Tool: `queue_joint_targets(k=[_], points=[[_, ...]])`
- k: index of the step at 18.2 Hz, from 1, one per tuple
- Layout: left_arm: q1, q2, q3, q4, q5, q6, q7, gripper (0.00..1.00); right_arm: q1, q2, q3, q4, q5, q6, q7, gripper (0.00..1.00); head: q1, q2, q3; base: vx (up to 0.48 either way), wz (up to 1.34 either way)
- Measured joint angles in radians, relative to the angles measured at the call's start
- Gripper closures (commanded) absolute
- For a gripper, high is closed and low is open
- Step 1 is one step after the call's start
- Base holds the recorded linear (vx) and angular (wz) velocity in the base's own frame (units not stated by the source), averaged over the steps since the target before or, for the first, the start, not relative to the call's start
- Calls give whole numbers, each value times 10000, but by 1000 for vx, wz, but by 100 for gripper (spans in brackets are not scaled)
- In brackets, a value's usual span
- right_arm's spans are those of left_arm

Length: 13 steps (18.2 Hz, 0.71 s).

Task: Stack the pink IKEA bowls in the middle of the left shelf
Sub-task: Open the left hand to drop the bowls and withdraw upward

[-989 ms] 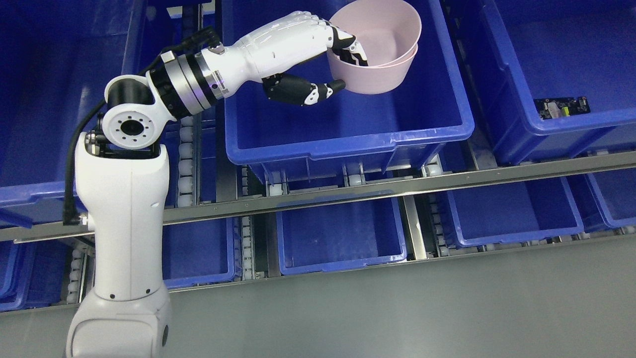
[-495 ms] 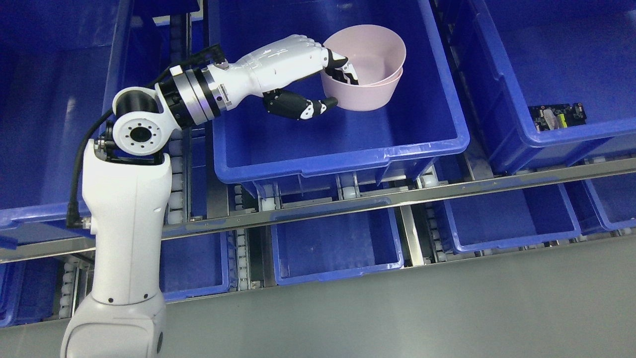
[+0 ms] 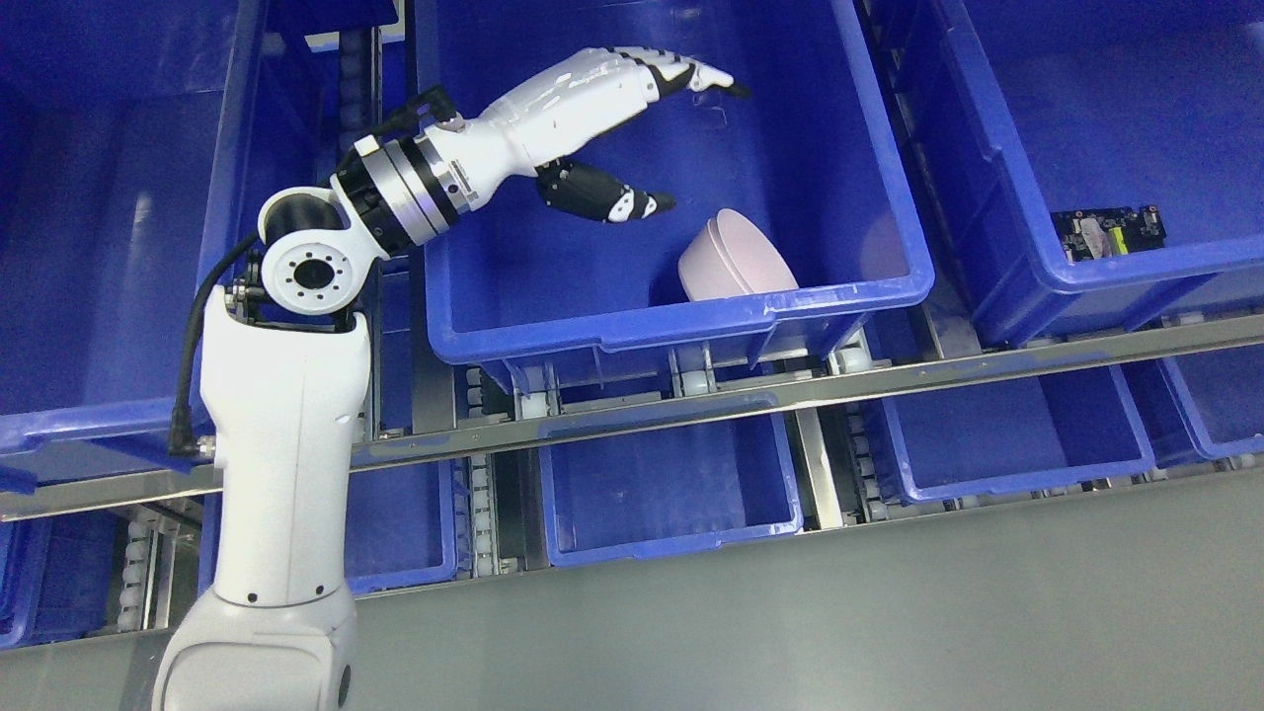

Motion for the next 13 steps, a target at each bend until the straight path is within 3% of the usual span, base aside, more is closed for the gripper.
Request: queue_joint_targets(k=[2,7,13], points=[[12,-137,195,79,267,114,1583,1,0,0,0,0,0,1,0,0,0,0,0,0,0],[474,-405,476,178,2488,1982,5521,0,-1,0,0,0,0,3,0,0,0,0,0,-7,0],[2231,-602,668,-622,3820,3151,6603,0,-2,0,0,0,0,3,0,0,0,0,0,-6,0]])
